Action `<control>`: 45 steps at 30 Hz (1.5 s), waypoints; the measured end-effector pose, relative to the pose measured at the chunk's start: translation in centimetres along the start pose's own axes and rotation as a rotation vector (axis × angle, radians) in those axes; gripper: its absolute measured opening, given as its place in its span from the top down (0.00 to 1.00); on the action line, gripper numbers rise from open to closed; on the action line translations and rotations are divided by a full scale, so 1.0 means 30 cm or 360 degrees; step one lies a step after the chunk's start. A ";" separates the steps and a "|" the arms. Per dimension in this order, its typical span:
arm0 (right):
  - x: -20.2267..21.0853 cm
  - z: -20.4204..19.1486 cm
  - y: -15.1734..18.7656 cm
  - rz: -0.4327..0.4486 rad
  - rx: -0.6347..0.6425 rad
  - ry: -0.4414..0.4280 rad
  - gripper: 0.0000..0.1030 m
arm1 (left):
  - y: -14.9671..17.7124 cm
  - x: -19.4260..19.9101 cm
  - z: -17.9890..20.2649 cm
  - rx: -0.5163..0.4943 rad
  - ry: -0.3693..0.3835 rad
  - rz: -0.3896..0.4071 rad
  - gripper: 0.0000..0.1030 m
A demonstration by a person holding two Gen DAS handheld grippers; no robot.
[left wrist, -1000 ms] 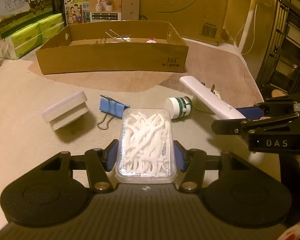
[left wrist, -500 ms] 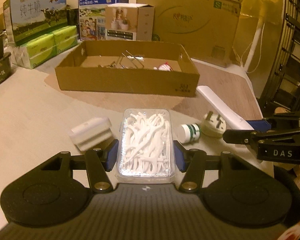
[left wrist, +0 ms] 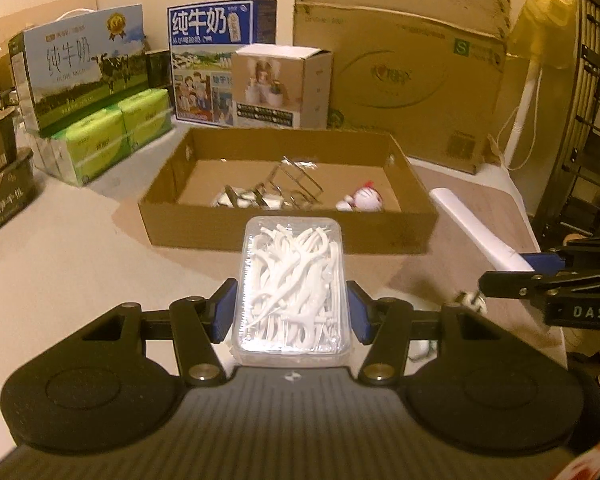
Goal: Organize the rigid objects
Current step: 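Carry the floss box in the left tool while the right tool carries the white device to the box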
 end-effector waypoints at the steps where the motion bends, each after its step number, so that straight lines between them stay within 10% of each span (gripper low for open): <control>1: -0.007 0.000 -0.016 0.0005 -0.0003 0.0002 0.62 | -0.012 -0.007 -0.012 -0.0003 -0.0006 0.0000 0.49; 45: -0.155 0.094 -0.363 0.0001 -0.0019 0.0112 0.62 | -0.305 -0.146 -0.282 -0.0121 -0.0045 -0.0059 0.49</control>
Point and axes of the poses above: each gripper's, at about its wrist camera, not at the fingertips, and x roughly against the way its jaws point, z to its right, y to its underside, the point moved 2 cm from there along -x, roughly the way its jaws point, and after that the axes turned 3 degrees about -x, right-handed, at the moved point
